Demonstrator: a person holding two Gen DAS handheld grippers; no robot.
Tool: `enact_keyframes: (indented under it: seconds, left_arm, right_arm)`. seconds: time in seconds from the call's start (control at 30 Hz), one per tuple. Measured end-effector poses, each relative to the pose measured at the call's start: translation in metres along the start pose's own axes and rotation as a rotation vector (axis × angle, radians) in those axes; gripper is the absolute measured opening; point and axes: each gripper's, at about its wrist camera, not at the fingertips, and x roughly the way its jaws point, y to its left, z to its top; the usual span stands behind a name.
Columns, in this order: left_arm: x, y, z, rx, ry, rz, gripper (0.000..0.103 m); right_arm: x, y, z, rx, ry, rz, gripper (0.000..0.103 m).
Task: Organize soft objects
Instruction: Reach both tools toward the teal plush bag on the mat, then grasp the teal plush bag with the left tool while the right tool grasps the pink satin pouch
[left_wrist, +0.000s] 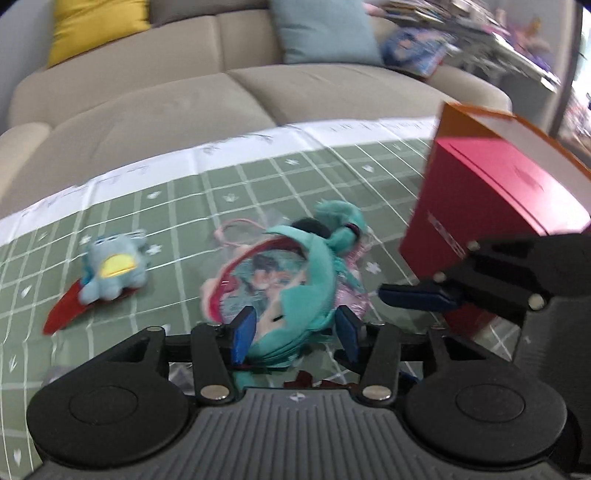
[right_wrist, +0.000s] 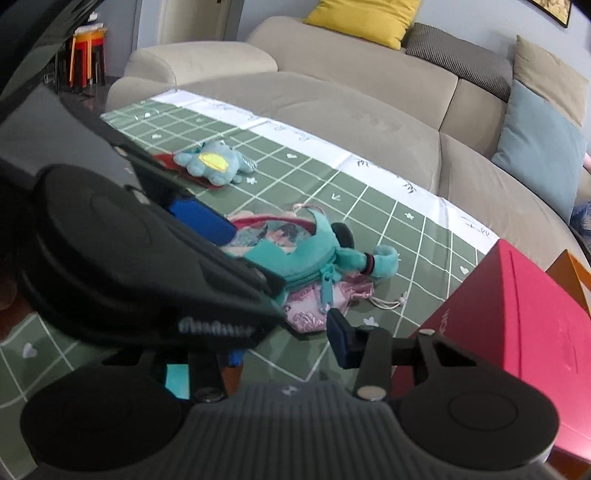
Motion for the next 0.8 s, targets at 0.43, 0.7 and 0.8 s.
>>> enact_keyframes:
  seconds: [0.43,0.7,0.8]
  left_arm:
    - [-0.003,-0.017,0.003,0.116,-0.056,0.037,0.014]
    - [-0.052,0.006,0.021,0.039,-0.180,0.114,0.013]
    - [-0.072,0.017,0.026,0.014,-0.201,0.147,0.013]
  right_arm:
    - [-0.001,-0.002,0.000,-0.007,0.010,0.007,0.042]
    - [-0.017,-0.004,0.005,0.000,-0.026,-0.004,0.043]
    - [-0.017,-0.002,0.010,0.004,-0.035,-0.013,0.043]
